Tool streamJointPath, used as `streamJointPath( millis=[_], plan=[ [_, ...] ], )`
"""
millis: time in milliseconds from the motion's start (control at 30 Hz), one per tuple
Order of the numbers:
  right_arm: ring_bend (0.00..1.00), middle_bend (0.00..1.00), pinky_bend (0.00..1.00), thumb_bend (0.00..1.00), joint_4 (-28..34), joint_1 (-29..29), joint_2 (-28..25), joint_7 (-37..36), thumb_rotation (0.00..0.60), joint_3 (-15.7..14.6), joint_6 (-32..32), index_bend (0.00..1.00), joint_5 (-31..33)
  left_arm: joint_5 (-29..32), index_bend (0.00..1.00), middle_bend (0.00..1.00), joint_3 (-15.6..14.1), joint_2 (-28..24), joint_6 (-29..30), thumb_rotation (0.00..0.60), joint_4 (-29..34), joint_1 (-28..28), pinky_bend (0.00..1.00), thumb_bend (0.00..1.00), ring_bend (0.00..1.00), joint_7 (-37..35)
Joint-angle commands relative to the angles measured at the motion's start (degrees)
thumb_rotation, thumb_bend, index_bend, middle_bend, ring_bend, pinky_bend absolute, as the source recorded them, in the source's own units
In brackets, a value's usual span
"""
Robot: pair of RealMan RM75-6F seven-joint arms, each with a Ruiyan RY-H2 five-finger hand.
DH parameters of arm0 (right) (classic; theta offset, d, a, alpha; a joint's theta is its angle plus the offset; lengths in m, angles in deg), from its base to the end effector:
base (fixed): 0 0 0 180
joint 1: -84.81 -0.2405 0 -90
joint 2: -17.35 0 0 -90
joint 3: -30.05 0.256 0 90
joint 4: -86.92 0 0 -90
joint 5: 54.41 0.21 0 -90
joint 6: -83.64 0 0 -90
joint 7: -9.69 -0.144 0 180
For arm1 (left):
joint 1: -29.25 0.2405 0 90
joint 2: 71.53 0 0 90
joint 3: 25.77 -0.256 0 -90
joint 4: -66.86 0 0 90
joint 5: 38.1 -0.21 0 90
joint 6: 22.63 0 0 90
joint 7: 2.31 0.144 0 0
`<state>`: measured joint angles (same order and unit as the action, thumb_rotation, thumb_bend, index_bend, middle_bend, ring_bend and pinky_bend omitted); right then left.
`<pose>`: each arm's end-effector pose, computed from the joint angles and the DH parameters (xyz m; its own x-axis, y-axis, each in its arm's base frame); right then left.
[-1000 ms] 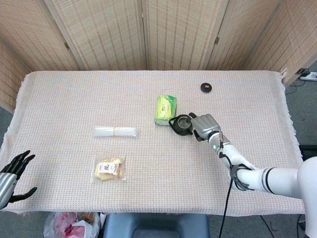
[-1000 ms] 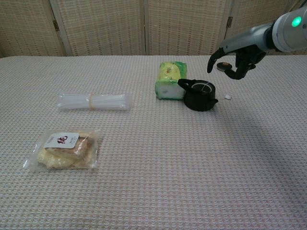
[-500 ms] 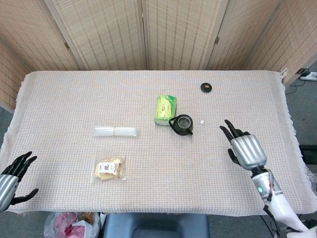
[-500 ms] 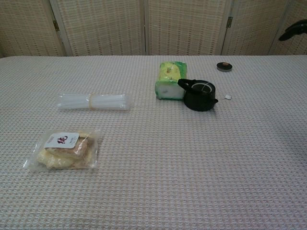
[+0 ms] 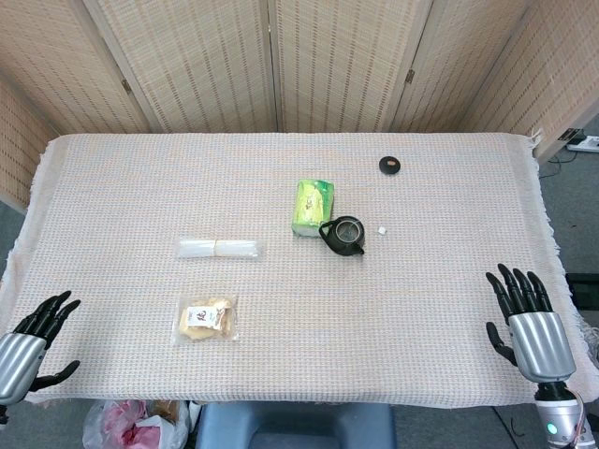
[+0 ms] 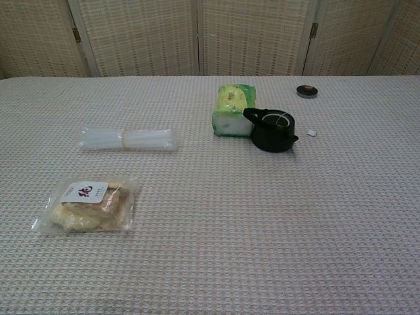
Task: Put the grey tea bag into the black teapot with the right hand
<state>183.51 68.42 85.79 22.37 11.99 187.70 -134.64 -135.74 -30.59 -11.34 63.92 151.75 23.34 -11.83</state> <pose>-0.2842 -0.1630 0.1400 0.5091 0.0310 0.8602 -0.8574 -0.0691 0.5099 -0.3227 0.1576 0.1678 0.4451 0.1189 0.8876 0.8854 -0.2066 -0.4163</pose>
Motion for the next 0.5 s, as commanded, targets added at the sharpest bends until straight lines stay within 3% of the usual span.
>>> streamJointPath(
  millis=[33, 500],
  plan=[
    [0.00, 0.00, 0.00, 0.35, -0.9, 2.0, -0.5, -2.5, 0.600, 1.2, -1.1, 0.01, -2.8, -0.5, 0.00, 0.00, -0.2, 0.3, 0.3, 0.600, 0.3, 0.2, 0.24, 0.27, 0.00, 1.0],
    [0.00, 0.00, 0.00, 0.35, -0.5, 5.8, -3.2, -5.3, 0.600, 4.8, -5.3, 0.01, -7.1, -0.8, 0.00, 0.00, 0.0, 1.1, 2.3, 0.600, 0.7, 1.3, 0.24, 0.27, 0.00, 4.7]
  ],
)
